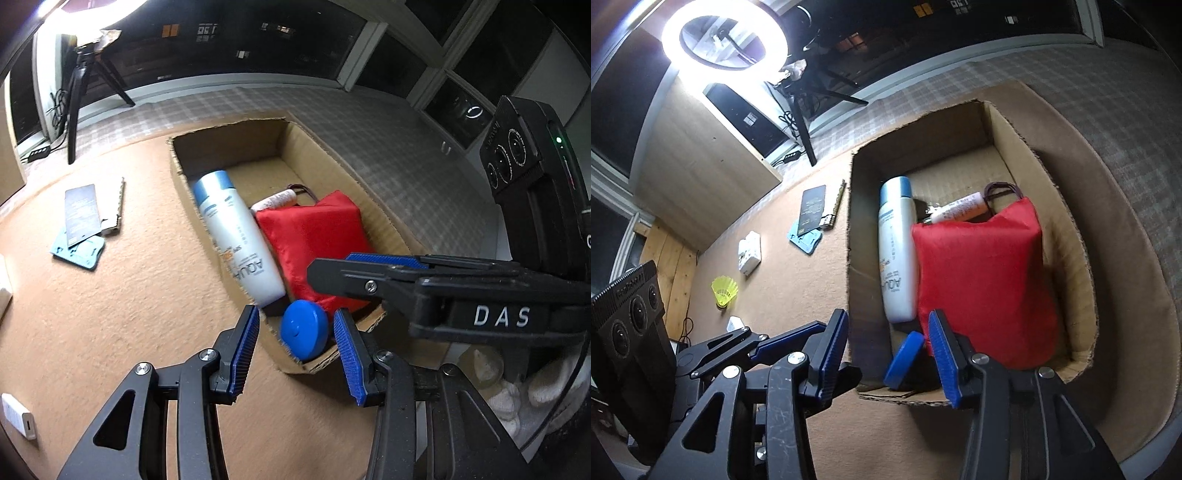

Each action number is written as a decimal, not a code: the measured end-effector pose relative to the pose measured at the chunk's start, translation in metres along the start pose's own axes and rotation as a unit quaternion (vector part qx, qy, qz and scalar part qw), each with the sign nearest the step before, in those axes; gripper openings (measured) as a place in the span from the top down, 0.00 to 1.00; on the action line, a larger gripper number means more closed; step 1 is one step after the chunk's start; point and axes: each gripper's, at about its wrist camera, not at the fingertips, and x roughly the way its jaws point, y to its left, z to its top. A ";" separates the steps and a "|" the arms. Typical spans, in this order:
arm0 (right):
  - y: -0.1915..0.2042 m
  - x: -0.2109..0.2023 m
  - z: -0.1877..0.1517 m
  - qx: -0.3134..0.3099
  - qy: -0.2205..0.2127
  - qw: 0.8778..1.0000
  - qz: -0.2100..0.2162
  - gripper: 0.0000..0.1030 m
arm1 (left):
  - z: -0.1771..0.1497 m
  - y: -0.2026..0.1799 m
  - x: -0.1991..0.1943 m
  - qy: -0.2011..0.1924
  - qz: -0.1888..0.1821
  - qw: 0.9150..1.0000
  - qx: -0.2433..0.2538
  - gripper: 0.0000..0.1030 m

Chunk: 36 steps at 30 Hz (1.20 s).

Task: Organize objects
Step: 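Carry the tape measure with the right tool into the box and release, then move the right tool to the black card and grasp its edge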

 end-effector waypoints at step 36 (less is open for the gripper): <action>0.156 0.198 0.145 -0.086 0.105 0.991 -0.012 0.44 | -0.171 0.208 -0.160 -0.060 0.137 0.962 -0.230 0.55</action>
